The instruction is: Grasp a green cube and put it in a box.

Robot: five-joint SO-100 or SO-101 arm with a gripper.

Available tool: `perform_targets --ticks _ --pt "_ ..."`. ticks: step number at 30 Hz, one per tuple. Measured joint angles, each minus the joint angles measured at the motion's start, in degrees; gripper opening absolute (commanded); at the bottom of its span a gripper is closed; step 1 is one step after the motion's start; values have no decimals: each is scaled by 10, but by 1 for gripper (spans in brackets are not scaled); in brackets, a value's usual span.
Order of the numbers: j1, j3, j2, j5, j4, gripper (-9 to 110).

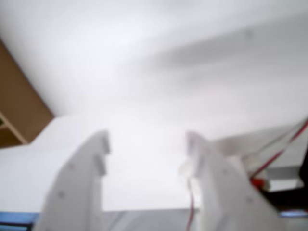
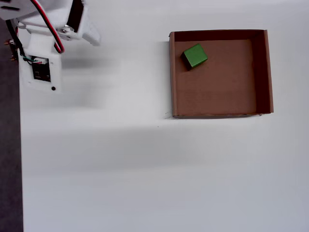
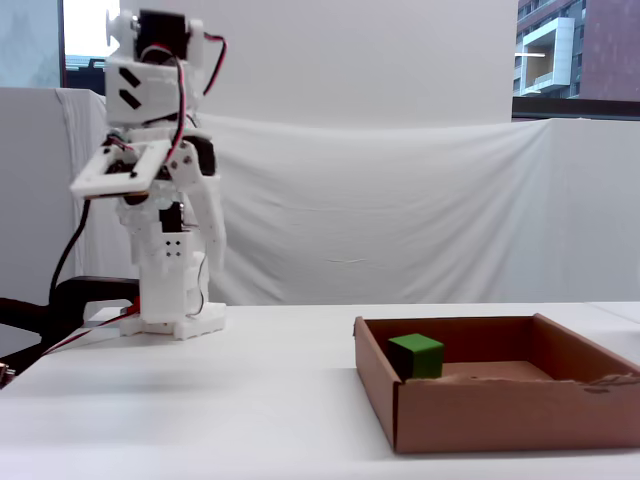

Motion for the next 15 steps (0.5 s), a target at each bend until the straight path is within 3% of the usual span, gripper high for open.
perform_targets --ticks 15 --pt "99 227 184 0 -91 21"
